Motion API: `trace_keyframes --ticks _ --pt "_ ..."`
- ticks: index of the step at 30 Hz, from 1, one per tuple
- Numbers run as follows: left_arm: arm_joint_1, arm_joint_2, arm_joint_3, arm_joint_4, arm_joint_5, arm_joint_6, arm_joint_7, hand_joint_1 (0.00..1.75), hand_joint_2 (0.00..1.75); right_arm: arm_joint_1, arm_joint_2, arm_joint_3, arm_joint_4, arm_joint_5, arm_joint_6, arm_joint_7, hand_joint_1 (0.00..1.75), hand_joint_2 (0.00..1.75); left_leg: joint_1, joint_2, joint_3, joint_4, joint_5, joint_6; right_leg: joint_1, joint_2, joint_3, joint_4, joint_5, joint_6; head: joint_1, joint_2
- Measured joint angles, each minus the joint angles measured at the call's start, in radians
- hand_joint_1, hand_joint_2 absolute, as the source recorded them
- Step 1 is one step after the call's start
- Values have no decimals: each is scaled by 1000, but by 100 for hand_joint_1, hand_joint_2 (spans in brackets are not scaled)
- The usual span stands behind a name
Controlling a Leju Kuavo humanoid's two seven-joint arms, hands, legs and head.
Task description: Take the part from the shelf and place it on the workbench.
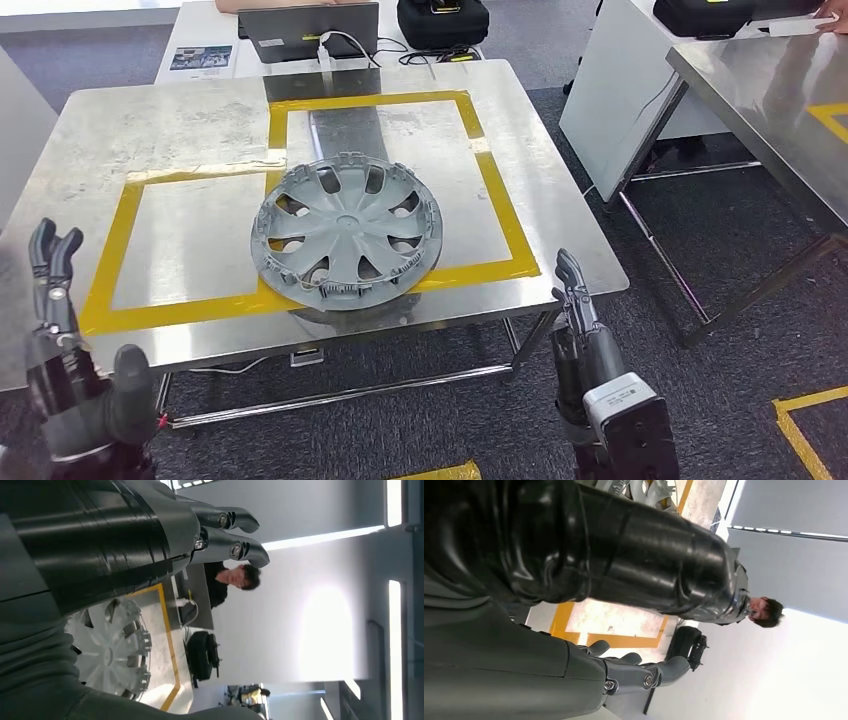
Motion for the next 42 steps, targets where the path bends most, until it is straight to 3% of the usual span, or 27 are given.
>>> trace_keyframes --ticks 4,6,8,9,11,14,15,16,19,20,22,24,25,26,27,29,31,32,34,36,37,40,41,42 --pt "36 3 18 -48 9 35 18 0 0 -9 0 0 12 -3 -12 10 0 0 -1 -7 4 -20 14 17 -5 -1 4 -7 -1 13 -9 0" --pt "40 3 21 -57 17 40 21 0 0 -10 0 0 15 -3 -17 13 0 0 3 -12 12 -41 31 23 -5 23 -23 59 -57 14 -4 0" --pt "50 4 22 -65 23 43 23 0 0 -9 -1 0 21 -4 -22 18 0 0 1 -18 6 -45 40 27 -5 48 -71 189 -132 12 8 0" --pt "55 4 22 -69 25 44 24 0 0 -8 -2 0 23 -4 -25 20 0 0 -1 -21 3 -44 41 28 -4 52 -88 238 -152 11 13 0" --pt "60 4 22 -71 27 45 25 0 0 -6 -3 0 27 -4 -27 21 0 0 -3 -24 -1 -42 43 28 -4 54 -101 279 -162 10 16 0" --pt "60 4 22 -71 28 46 25 0 0 -6 -3 0 28 -4 -27 21 0 0 -4 -25 -2 -41 43 28 -4 54 -99 278 -158 10 15 0" --pt "60 4 22 -72 29 46 25 0 0 -6 -4 0 29 -4 -28 21 0 0 -4 -26 -3 -40 44 28 -4 54 -96 273 -152 9 15 0" --pt "61 5 23 -74 31 47 25 0 0 -5 -4 0 30 -4 -31 22 0 0 -5 -30 -8 -36 45 26 -3 56 -61 207 -122 4 18 0" --pt "65 10 23 -87 38 23 32 0 0 -3 -8 -3 35 -12 -43 38 0 0 0 -44 -27 -26 68 -5 11 64 34 -6 -26 -32 24 0" --pt "66 13 23 -91 50 9 34 0 0 -3 -9 -5 36 -17 -44 44 0 0 1 -42 -34 -20 64 -16 13 62 32 -17 -16 -43 22 0" --pt "67 18 23 -91 97 -11 28 0 0 -3 -10 -8 38 -23 -43 45 0 0 2 -31 -60 37 1 -23 8 54 23 -28 5 -58 10 0" --pt "67 22 23 -89 134 -22 18 0 0 -2 -10 -8 41 -24 -43 46 0 0 3 -23 -96 160 -93 -28 10 50 4 -27 24 -64 -5 0" --pt "67 24 23 -88 143 -24 14 0 0 -1 -10 -8 43 -25 -42 46 0 0 4 -22 -105 217 -118 -30 10 48 -8 -25 34 -64 -11 0" --pt "67 26 23 -87 149 -26 11 0 0 0 -10 -8 44 -25 -42 46 0 0 5 -21 -100 246 -121 -32 10 46 -23 -23 43 -62 -15 0" --pt "67 28 24 -86 152 -27 10 0 0 1 -10 -8 46 -25 -42 46 0 0 6 -19 -78 239 -106 -33 9 45 -36 -19 52 -60 -19 0" --pt "67 30 24 -84 152 -27 1 0 0 2 -10 -9 47 -27 -43 46 0 0 9 -14 15 123 -69 -35 6 44 -59 -9 63 -51 -25 0" --pt "69 31 28 -83 145 -25 -10 0 0 2 -10 -9 48 -31 -43 46 0 0 7 -10 96 6 -68 -31 7 43 -76 5 71 -39 -30 0" --pt "71 31 32 -81 145 -25 -16 0 0 2 -10 -9 48 -33 -44 45 0 0 5 -11 107 -19 -77 -25 8 43 -81 10 76 -32 -31 0" --pt "79 31 45 -74 162 -28 -31 0 0 2 -10 -9 49 -36 -45 44 0 0 1 -13 95 -23 -74 -5 7 43 -88 9 85 -18 -26 0" --pt "86 31 57 -64 186 -34 -48 0 0 3 -11 -9 49 -38 -47 43 0 0 1 -11 83 -25 -61 16 3 46 -105 31 62 -7 -19 0" --pt "88 30 60 -60 194 -37 -53 0 0 3 -11 -9 50 -39 -48 43 0 0 1 -10 75 -26 -52 24 3 48 -122 70 29 -4 -14 0" --pt "93 30 66 -46 202 -41 -46 0 0 8 -14 -9 52 -41 -49 42 0 0 -8 -11 51 -24 -27 35 6 53 -171 251 -92 -5 8 0" --pt "97 30 67 -42 201 -39 -40 0 0 14 -15 -9 53 -42 -49 41 0 0 -13 -12 43 -23 -19 37 9 54 -169 281 -107 -9 12 0" --pt "103 30 67 -37 201 -35 -35 0 0 20 -16 -9 54 -42 -51 38 0 0 -18 -13 36 -22 -11 38 13 54 -148 273 -102 -16 15 0"
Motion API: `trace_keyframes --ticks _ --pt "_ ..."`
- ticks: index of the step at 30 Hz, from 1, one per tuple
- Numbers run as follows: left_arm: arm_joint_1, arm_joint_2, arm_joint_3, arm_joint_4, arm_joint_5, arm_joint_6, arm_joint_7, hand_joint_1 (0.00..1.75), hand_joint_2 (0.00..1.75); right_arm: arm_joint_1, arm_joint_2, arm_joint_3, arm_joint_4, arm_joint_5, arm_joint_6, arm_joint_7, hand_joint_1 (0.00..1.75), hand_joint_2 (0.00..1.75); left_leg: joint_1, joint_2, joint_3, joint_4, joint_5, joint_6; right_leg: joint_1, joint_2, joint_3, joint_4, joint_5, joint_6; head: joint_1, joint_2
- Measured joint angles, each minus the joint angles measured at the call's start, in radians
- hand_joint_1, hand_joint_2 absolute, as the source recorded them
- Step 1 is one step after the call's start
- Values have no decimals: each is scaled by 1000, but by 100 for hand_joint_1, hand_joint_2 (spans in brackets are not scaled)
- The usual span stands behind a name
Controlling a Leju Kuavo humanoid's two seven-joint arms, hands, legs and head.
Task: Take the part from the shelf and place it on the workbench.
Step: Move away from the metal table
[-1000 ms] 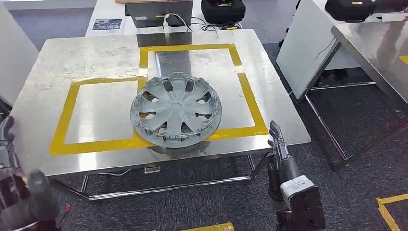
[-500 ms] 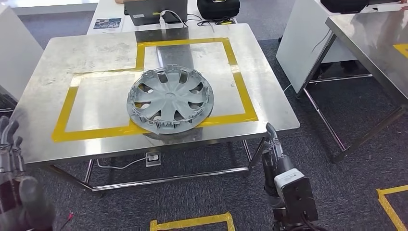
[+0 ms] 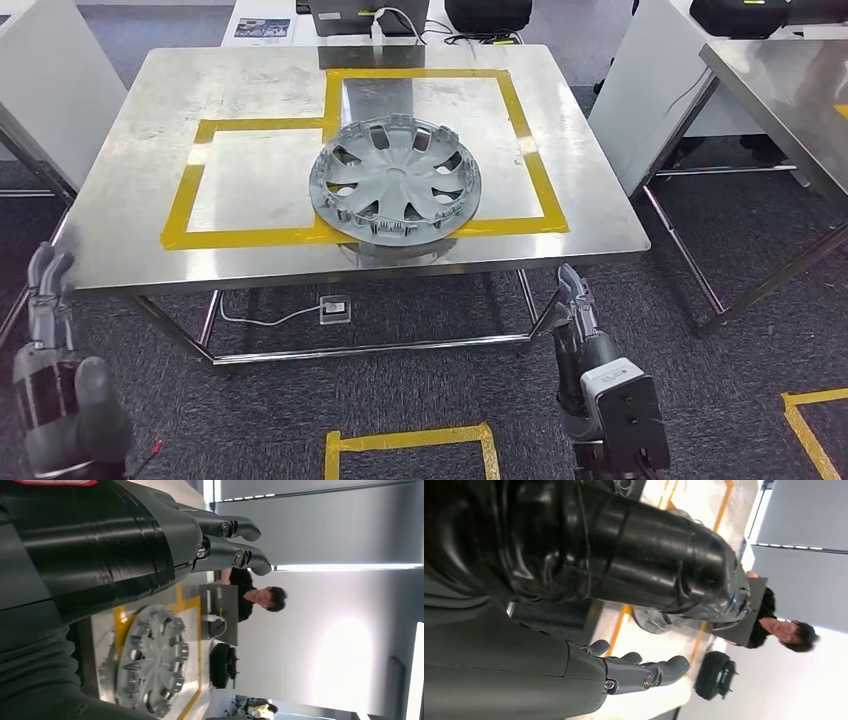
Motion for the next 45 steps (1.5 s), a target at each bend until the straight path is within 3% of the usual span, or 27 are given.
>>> trace_keyframes --ticks 1,3,4,5,7,9,10,13,14,15,16,18,20,23,24,25,27,29,30,31,34,36,38,40,41,45 --pt "5 1 0 4 0 4 2 0 0 6 -1 0 0 0 -2 -3 0 0 -5 -1 -8 1 7 1 6 1 38 -47 22 -10 3 0" --pt "11 2 0 11 0 13 1 0 0 13 -4 0 0 1 -6 -9 0 0 -13 -2 -19 1 18 2 19 3 128 -188 64 -41 5 0" --pt "11 2 -1 13 0 16 2 0 0 14 -5 0 0 1 -7 -11 0 0 -13 -2 -22 1 24 0 25 4 156 -241 75 -55 2 0" --pt "11 3 -1 16 0 19 3 0 0 16 -6 0 0 1 -9 -13 0 0 -11 -1 -26 0 29 -4 30 4 169 -270 78 -65 0 0" --pt "11 4 -2 19 2 25 9 0 0 21 -8 0 0 2 -12 -15 0 0 -7 1 -29 -3 40 -14 34 4 170 -287 85 -72 4 0" --pt "8 9 -4 22 4 28 15 0 0 22 -9 0 0 2 -12 -14 0 0 -7 1 -37 1 34 -22 27 0 181 -311 105 -70 8 0" --pt "6 12 -5 23 5 29 17 0 0 22 -9 0 0 2 -12 -14 0 0 -7 0 -50 26 12 -28 23 -3 184 -323 117 -69 4 0" --pt "3 20 -12 27 6 29 18 0 0 24 -9 0 2 2 -13 -11 0 0 8 0 -120 203 -92 -48 17 -6 164 -325 139 -64 -14 0" --pt "3 22 -14 29 6 29 18 0 0 25 -9 0 3 2 -13 -11 0 0 14 0 -131 246 -107 -55 15 -6 154 -320 143 -61 -18 0" --pt "3 23 -16 31 6 29 18 0 0 26 -9 0 4 2 -13 -11 0 0 19 0 -124 253 -104 -62 11 -6 144 -314 146 -57 -20 0" --pt "3 25 -17 33 6 29 18 0 0 27 -9 0 5 1 -13 -11 0 0 25 1 -97 220 -86 -69 6 -6 135 -306 148 -52 -22 0" --pt "0 28 -21 35 6 29 18 0 0 28 -9 0 7 1 -14 -11 0 0 32 1 -18 95 -53 -81 -3 -6 114 -281 146 -37 -28 0" --pt "-2 30 -24 36 4 29 18 0 0 29 -9 0 7 1 -15 -11 0 0 31 -4 19 27 -47 -71 -5 -4 98 -258 143 -19 -34 0" --pt "-2 31 -27 36 1 30 18 0 0 32 -9 0 6 1 -16 -11 0 0 26 -7 13 28 -42 -39 -8 -3 90 -255 148 1 -26 0" --pt "-3 32 -29 36 0 30 18 0 0 32 -10 0 6 1 -16 -11 0 0 26 -7 13 27 -37 -30 -10 -2 82 -244 138 6 -22 0" --pt "-4 32 -31 36 -1 30 18 0 0 32 -11 0 6 1 -16 -11 0 0 27 -6 12 26 -31 -22 -11 -1 66 -214 115 9 -17 0" --pt "-5 32 -35 36 -2 30 18 0 0 32 -13 1 6 1 -16 -11 0 0 24 -5 3 26 -21 -12 -11 0 18 -98 42 12 -2 0" --pt "-6 32 -39 37 -3 30 18 0 0 32 -14 1 7 0 -16 -11 0 0 17 -5 -9 26 -12 -8 -9 0 -22 13 -5 9 10 0" --pt "-6 32 -42 37 -3 30 19 0 0 33 -15 1 8 0 -16 -11 0 0 13 -6 -14 27 -9 -6 -6 1 -21 25 -3 3 14 0" --pt "-7 32 -43 37 -4 30 19 0 0 33 -15 1 8 0 -16 -11 0 0 8 -6 -17 27 -6 -5 -1 1 0 -3 16 -6 17 0" --pt "-11 33 -48 37 -6 30 19 0 0 31 -16 1 8 -1 -16 -11 0 0 -1 -8 -19 25 0 -6 21 3 107 -195 85 -51 20 0" --pt "-13 33 -49 37 -6 30 19 0 0 30 -17 1 8 -1 -16 -11 0 0 1 -7 -21 24 5 -11 31 -1 132 -251 91 -67 17 0" --pt "-13 33 -49 37 -6 30 19 0 0 30 -17 1 8 -1 -16 -12 0 0 6 -5 -21 19 10 -19 36 -3 131 -259 96 -72 23 0" --pt "-14 35 -50 37 -6 30 19 0 0 29 -17 1 7 -1 -16 -12 0 0 7 -3 -24 18 10 -29 32 -4 146 -285 114 -75 28 0" --pt "-14 36 -50 37 -6 30 18 0 0 29 -17 1 7 -2 -16 -12 0 0 6 -3 -33 35 -5 -32 28 -5 154 -300 125 -75 26 0" --pt "-13 40 -52 39 -5 31 19 0 0 30 -17 0 9 -2 -16 -12 0 0 15 -3 -120 242 -115 -49 22 -8 149 -312 144 -70 2 0"
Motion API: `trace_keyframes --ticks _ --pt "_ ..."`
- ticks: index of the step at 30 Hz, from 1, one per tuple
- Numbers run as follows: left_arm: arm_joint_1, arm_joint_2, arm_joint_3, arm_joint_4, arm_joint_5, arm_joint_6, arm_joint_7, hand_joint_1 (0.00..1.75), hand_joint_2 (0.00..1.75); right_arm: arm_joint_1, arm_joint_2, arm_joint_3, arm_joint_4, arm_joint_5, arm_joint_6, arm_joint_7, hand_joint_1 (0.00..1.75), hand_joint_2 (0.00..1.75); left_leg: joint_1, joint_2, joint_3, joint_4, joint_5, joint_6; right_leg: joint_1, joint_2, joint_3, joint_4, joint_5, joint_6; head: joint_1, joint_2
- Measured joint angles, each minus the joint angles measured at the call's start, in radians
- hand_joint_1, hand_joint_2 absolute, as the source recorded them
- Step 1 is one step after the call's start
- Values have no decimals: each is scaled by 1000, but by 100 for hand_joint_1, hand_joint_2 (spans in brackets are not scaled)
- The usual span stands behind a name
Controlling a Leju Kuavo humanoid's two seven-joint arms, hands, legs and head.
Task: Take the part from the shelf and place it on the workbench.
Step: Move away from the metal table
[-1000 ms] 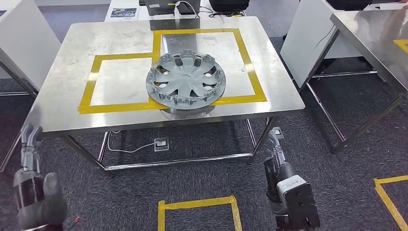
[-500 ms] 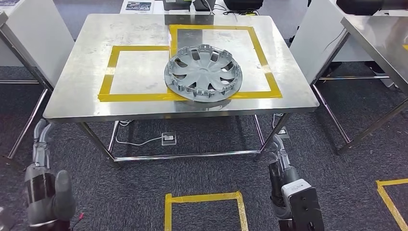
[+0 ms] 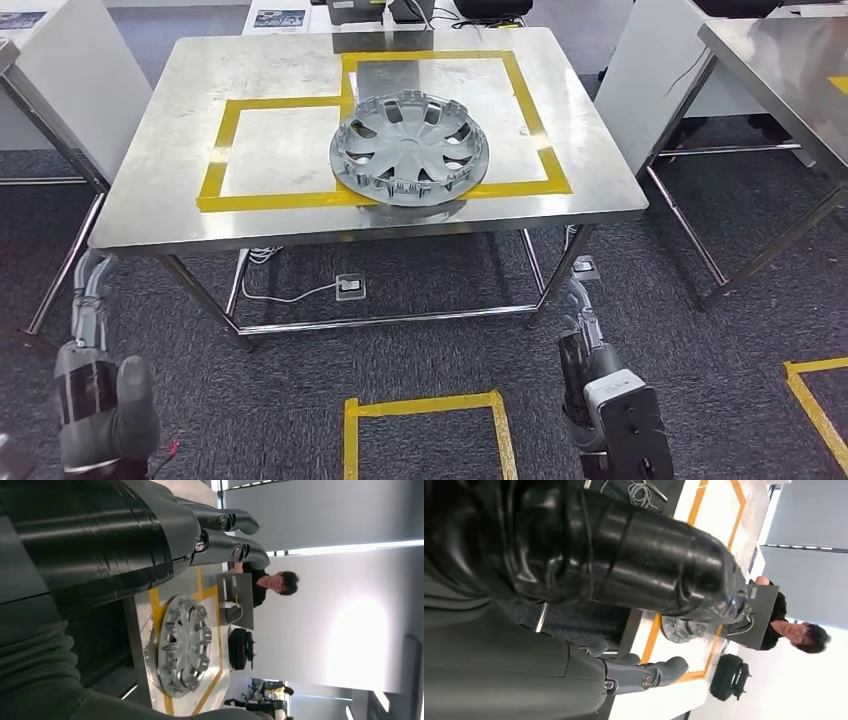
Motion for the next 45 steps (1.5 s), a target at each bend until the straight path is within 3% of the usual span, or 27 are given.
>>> trace_keyframes --ticks 1,2,5,7,9,11,12,14,16,17,18,19,21,23,25,27,29,31,32,33,35,36,38,40,42,44,45 --pt "0 1 0 1 0 0 0 0 0 0 0 0 1 -1 0 -1 0 0 3 0 -5 21 -2 -4 -1 0 -4 3 1 2 -4 0" --pt "0 2 0 1 0 0 0 0 0 0 0 0 1 -2 0 -2 0 0 6 1 8 4 14 -8 -3 0 -8 9 0 4 -8 0" --pt "-1 5 -1 2 0 0 0 0 0 0 0 0 2 -9 0 -12 0 0 13 5 107 -169 77 -14 -8 1 -24 41 -11 22 -21 0" --pt "-2 5 -2 2 0 0 0 0 0 1 0 0 2 -13 1 -21 0 0 9 3 134 -212 77 -3 -7 2 -37 58 -15 36 -24 0" --pt "-2 6 -4 2 -1 0 -1 0 0 2 0 0 2 -12 2 -26 0 0 7 2 132 -209 83 13 -8 5 -46 62 -11 47 -20 0" --pt "-2 6 -5 2 -1 0 -1 0 0 2 0 0 1 -8 3 -27 0 0 10 7 129 -212 89 24 -10 9 -61 85 -26 56 -14 0" --pt "-2 6 -6 2 -1 0 -1 0 0 2 -1 0 1 -7 3 -28 0 0 12 11 127 -213 92 29 -12 10 -77 115 -46 61 -10 0" --pt "-3 6 -8 2 -1 0 -1 0 0 4 -1 0 1 -4 3 -28 0 0 10 20 121 -213 95 34 -14 11 -133 240 -111 69 4 0" --pt "-2 6 -11 2 -1 0 -1 0 0 5 -1 0 1 -2 3 -28 0 0 7 33 114 -213 97 37 -16 11 -181 352 -151 72 15 0" --pt "-2 6 -12 2 -1 0 -1 0 0 6 -1 0 1 -1 3 -28 0 0 5 40 113 -213 98 38 -15 11 -180 357 -144 70 19 0" --pt "-2 6 -13 2 -1 0 -1 0 0 6 -1 0 1 0 3 -28 0 0 3 48 112 -213 98 38 -15 9 -158 318 -119 65 23 0" --pt "-3 6 -14 2 -1 0 -1 0 0 6 -1 0 1 0 3 -28 0 0 1 55 113 -213 98 38 -13 1 -120 249 -85 58 27 0" --pt "-3 6 -15 2 -2 0 -1 0 0 5 -1 0 0 1 3 -28 0 0 -2 71 115 -214 99 35 -2 -39 -50 110 -45 41 29 0" --pt "-3 5 -16 2 -2 0 -1 0 0 4 -1 0 -1 2 3 -28 0 0 -3 88 117 -219 102 26 8 -59 -32 59 -44 29 29 0" --pt "-4 6 -17 2 -2 0 -1 0 0 6 -1 0 -3 2 3 -28 0 0 -1 102 121 -225 103 13 8 -36 -28 45 -33 21 32 0" --pt "-5 6 -18 2 -3 0 -1 0 0 6 -1 0 -4 2 3 -28 0 0 0 72 112 -199 81 4 1 -14 -13 27 -16 12 26 0" --pt "-3 6 -20 2 -4 0 -1 0 0 5 -1 0 -4 2 3 -27 0 0 2 24 66 -95 24 -1 -2 8 -9 20 -5 6 11 0" --pt "-2 6 -20 2 -4 0 -1 0 0 6 -1 0 -4 2 3 -27 0 0 1 8 9 23 -16 -4 0 34 -14 22 -2 3 -3 0" --pt "-2 7 -20 3 -4 0 -1 0 0 7 -1 0 -4 2 3 -27 0 0 1 6 1 37 -8 -4 1 49 -16 24 -2 3 -8 0" --pt "-2 7 -21 3 -4 0 -1 0 0 7 -1 0 -3 2 3 -27 0 0 1 3 12 9 19 -2 1 64 -16 27 -2 4 -12 0" --pt "-3 7 -21 3 -4 0 -1 0 0 7 -1 0 -3 2 3 -27 0 0 2 -28 73 -121 84 5 2 92 -19 36 -5 8 -19 0" --pt "-3 7 -21 2 -4 0 -1 0 0 6 -1 0 -3 2 3 -27 0 0 4 -48 100 -179 100 7 1 104 -23 43 -8 13 -21 0" --pt "-3 6 -22 2 -4 0 -1 0 0 6 -1 0 -3 2 3 -27 0 0 2 -71 126 -227 100 12 -4 126 -37 50 -7 25 -23 0" --pt "-4 6 -22 2 -4 0 -1 0 0 7 -1 0 -4 2 3 -27 0 0 1 -52 130 -233 106 18 -9 144 -51 50 -2 38 -26 0" --pt "-5 6 -22 2 -4 0 -1 0 0 8 -1 0 -4 2 3 -27 0 0 5 -28 135 -243 111 26 -7 114 -71 77 -15 49 -21 0" --pt "-5 6 -22 2 -4 0 -1 0 0 6 -2 0 -4 3 3 -28 0 0 8 -2 138 -249 113 32 -9 55 -119 174 -64 61 -8 0" --pt "-4 6 -22 2 -4 1 -1 0 0 6 -2 0 -4 3 3 -27 0 0 7 11 136 -249 113 33 -13 36 -151 241 -94 66 -1 0"
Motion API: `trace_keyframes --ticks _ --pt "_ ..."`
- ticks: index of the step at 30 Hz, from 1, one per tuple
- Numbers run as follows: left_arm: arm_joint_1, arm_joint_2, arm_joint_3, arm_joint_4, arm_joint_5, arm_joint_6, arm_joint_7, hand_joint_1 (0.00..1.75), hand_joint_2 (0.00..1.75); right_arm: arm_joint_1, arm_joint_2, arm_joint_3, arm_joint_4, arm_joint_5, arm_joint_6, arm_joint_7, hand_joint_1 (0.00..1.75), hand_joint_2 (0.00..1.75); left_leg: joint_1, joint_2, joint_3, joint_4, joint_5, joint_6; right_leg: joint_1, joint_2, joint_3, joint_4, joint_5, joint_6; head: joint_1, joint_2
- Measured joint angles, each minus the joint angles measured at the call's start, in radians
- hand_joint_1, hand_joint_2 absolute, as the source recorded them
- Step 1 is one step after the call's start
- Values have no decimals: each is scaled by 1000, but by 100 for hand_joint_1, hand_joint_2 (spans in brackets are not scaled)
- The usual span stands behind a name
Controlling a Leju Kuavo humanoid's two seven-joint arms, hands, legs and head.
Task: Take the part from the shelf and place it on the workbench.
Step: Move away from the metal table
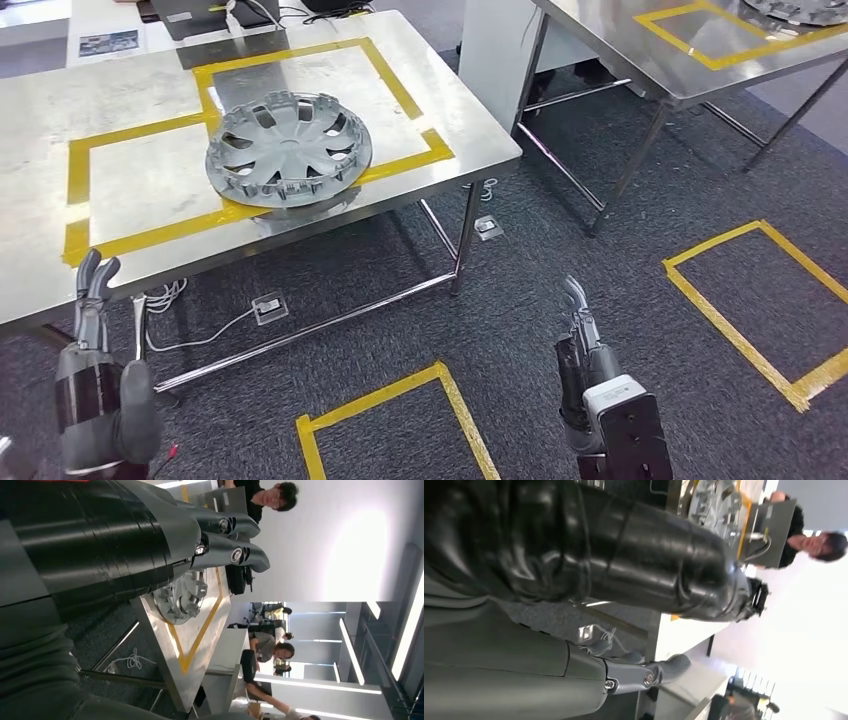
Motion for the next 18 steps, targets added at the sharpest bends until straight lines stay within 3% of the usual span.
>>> trace_keyframes --ticks 2,3,5,7,8,10,11,13,15,16,17,18 --pt "1 0 0 0 2 0 0 0 0 2 0 0 0 0 0 0 0 0 0 28 -2 0 -2 0 -8 -10 -40 83 -23 8 6 0" --pt "0 0 0 0 5 -1 0 0 0 3 0 0 0 0 0 0 0 0 0 42 -2 0 -3 -1 -11 -13 -34 72 -8 10 9 0" --pt "0 0 0 1 11 -2 0 0 0 4 0 0 0 -1 0 0 0 0 1 67 1 0 -5 -5 -13 -36 32 -51 51 9 17 0" --pt "-1 0 0 1 16 -5 0 0 0 3 0 0 0 -1 0 0 0 0 -2 88 6 -1 -8 -13 -6 -74 94 -170 83 -2 21 0" --pt "-1 0 0 1 17 -6 0 0 0 3 0 0 0 -1 -1 -1 0 0 -3 97 9 -2 -10 -20 -2 -83 105 -196 85 -9 21 0" --pt "-2 0 -1 1 18 -7 -1 0 0 6 0 0 0 -2 -2 -3 0 0 -1 116 16 -6 -12 -34 4 -70 103 -205 83 -23 21 0" --pt "-3 0 -1 1 18 -6 0 0 0 9 0 0 0 -3 -3 -4 0 0 1 115 19 -6 -16 -41 2 -58 110 -211 86 -29 21 0" --pt "-5 2 -2 1 18 -6 -1 0 0 12 0 0 -2 -4 -5 -7 0 0 3 73 5 33 -46 -48 -3 -36 128 -225 97 -42 14 0" --pt "-4 4 -3 0 20 -7 -1 0 0 12 0 -1 -2 -5 -11 -9 0 0 4 15 -51 153 -103 -49 -4 -13 135 -230 103 -50 -2 0" --pt "-2 5 -3 1 23 -7 0 0 0 14 0 -1 -2 -6 -14 -10 0 0 3 2 -86 221 -127 -49 -3 0 134 -228 104 -53 -9 0" --pt "-1 7 -3 1 28 -8 0 0 0 16 0 -1 -2 -7 -17 -10 0 0 2 -4 -113 266 -133 -49 -2 15 133 -227 104 -54 -14 0" --pt "-1 8 -3 1 34 -9 0 0 0 19 0 -2 -2 -8 -18 -12 0 0 1 -6 -125 276 -121 -48 -1 31 134 -225 102 -54 -18 0"
